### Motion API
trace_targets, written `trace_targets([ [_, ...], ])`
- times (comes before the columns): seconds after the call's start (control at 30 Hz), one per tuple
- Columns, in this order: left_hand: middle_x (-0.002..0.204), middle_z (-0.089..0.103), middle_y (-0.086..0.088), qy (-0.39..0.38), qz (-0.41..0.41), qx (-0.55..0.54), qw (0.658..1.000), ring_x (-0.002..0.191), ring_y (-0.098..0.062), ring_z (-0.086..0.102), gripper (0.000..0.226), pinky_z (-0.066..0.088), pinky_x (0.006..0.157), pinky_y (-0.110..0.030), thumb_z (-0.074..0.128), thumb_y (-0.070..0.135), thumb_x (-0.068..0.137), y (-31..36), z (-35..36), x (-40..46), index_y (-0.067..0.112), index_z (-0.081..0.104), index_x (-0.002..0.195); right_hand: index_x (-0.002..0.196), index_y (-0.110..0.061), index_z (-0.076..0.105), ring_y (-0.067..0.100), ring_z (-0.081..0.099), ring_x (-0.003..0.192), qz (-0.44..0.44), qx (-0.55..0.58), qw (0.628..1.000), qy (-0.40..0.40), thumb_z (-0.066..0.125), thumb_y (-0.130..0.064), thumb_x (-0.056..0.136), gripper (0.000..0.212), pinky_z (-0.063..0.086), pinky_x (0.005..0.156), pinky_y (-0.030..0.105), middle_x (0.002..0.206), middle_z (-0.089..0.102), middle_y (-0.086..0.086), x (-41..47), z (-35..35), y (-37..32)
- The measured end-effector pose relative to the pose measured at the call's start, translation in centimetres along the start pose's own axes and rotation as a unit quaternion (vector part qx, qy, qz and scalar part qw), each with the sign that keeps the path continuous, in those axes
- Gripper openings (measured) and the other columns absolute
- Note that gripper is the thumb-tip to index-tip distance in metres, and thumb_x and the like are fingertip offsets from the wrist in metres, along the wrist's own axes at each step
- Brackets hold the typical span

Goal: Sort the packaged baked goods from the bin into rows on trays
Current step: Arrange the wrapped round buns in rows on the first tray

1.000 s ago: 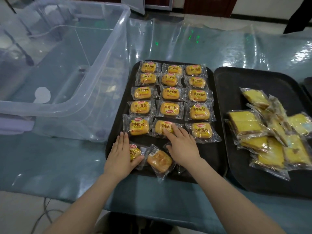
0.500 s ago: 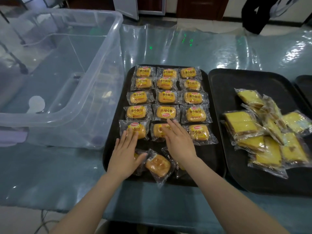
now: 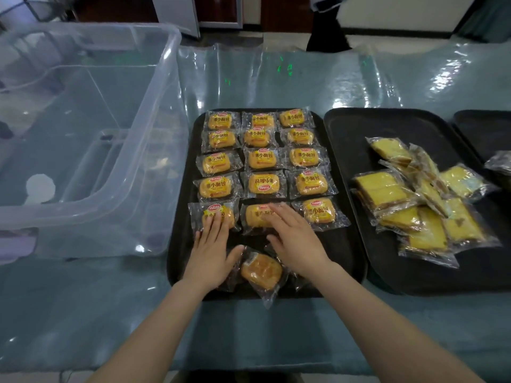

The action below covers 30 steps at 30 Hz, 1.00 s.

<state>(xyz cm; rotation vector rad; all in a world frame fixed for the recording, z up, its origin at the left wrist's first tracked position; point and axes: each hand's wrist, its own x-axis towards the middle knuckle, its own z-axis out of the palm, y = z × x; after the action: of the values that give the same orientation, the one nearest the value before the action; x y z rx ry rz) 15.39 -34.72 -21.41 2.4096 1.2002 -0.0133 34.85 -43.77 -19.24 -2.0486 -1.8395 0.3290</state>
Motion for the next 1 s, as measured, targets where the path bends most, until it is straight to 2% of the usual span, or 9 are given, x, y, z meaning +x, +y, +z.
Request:
trace_targets([
  [0.07,0.156,-0.015,0.005,0.032,0.018,-0.027,0.999,0.141,-0.011,-0.019,0.073,-0.006,0.114,-0.034,0.034,0.051,0.095,0.1,-0.6,-0.2,0.024,-0.005,0.15,0.118,-0.023,0.063,0.018,0.043,0.122,0.016,-0.008,1.0,0.022,0.059,-0.025,0.091,0.028,0.04,0.104,0.039,0.129,0.051,-0.004,-2.2,-0.8,0.1],
  [0.13,0.154,-0.006,0.009,0.068,0.06,-0.033,0.995,0.141,-0.008,-0.013,0.07,-0.003,0.114,-0.032,0.042,0.046,0.094,0.4,-1.0,-0.5,0.026,0.007,0.151,0.108,-0.023,0.067,0.016,0.047,0.107,0.06,-0.025,0.998,0.001,0.062,-0.029,0.089,0.021,0.045,0.091,0.036,0.114,0.053,-0.004,-4.4,-1.1,0.2],
  [0.23,0.15,0.017,0.017,0.027,0.141,-0.1,0.985,0.141,-0.002,0.001,0.059,0.006,0.114,-0.031,0.05,0.049,0.09,1.5,-1.7,-1.1,0.033,0.032,0.144,0.116,-0.022,0.067,0.02,0.049,0.104,0.129,-0.026,0.991,-0.014,0.064,-0.031,0.089,0.029,0.045,0.089,0.035,0.117,0.056,-0.002,-6.8,-1.3,0.1],
  [0.33,0.143,0.042,0.016,-0.087,0.215,-0.118,0.966,0.139,-0.002,0.021,0.053,0.007,0.114,-0.029,0.058,0.057,0.08,2.3,-1.9,-1.8,0.04,0.048,0.13,0.112,-0.019,0.072,0.031,0.057,0.108,0.15,-0.026,0.988,0.025,0.071,-0.007,0.082,0.033,0.048,0.087,0.045,0.12,0.065,0.004,-8.4,-1.1,-0.3],
  [0.43,0.143,0.042,0.019,-0.138,0.255,-0.049,0.956,0.132,-0.004,0.034,0.063,0.017,0.108,-0.023,0.065,0.06,0.075,2.4,-1.2,-2.0,0.039,0.049,0.132,0.106,-0.017,0.075,0.039,0.055,0.115,0.244,-0.059,0.963,0.1,0.069,0.012,0.068,0.048,0.047,0.09,0.05,0.121,0.064,0.011,-9.8,-0.7,0.0],
  [0.57,0.139,0.042,0.019,-0.125,0.275,-0.015,0.953,0.124,-0.005,0.039,0.062,0.027,0.099,-0.019,0.071,0.044,0.077,2.5,-0.8,-1.5,0.036,0.048,0.134,0.118,-0.015,0.067,0.032,0.05,0.121,0.268,-0.024,0.956,0.117,0.068,0.002,0.076,0.046,0.044,0.097,0.044,0.131,0.058,0.006,-10.8,0.0,0.2],
  [0.67,0.13,0.053,0.014,-0.1,0.272,-0.026,0.957,0.118,-0.009,0.049,0.041,0.037,0.097,-0.024,0.067,0.03,0.084,3.0,-1.1,-1.2,0.032,0.058,0.124,0.122,-0.017,0.064,0.025,0.044,0.13,0.267,-0.011,0.96,0.088,0.073,-0.013,0.081,0.041,0.039,0.106,0.041,0.137,0.054,0.0,-10.9,0.2,0.6],
  [0.87,0.109,0.063,0.015,-0.069,0.175,-0.152,0.97,0.097,-0.007,0.059,0.02,0.05,0.082,-0.03,0.057,0.029,0.092,4.3,-1.7,-0.9,0.035,0.054,0.11,0.121,-0.015,0.064,0.027,0.032,0.138,0.357,-0.056,0.926,0.108,0.053,0.004,0.086,0.041,0.031,0.11,0.044,0.143,0.049,0.005,-10.7,-1.2,1.8],
  [1.0,0.094,0.061,0.014,-0.031,0.085,-0.255,0.963,0.089,-0.003,0.058,0.01,0.048,0.075,-0.024,0.057,0.027,0.092,5.6,-1.9,-0.3,0.034,0.05,0.09,0.128,-0.019,0.06,0.021,0.038,0.133,0.265,0.007,0.956,0.124,0.063,-0.008,0.085,0.044,0.03,0.111,0.035,0.14,0.051,0.0,-10.2,-2.0,1.2],
])
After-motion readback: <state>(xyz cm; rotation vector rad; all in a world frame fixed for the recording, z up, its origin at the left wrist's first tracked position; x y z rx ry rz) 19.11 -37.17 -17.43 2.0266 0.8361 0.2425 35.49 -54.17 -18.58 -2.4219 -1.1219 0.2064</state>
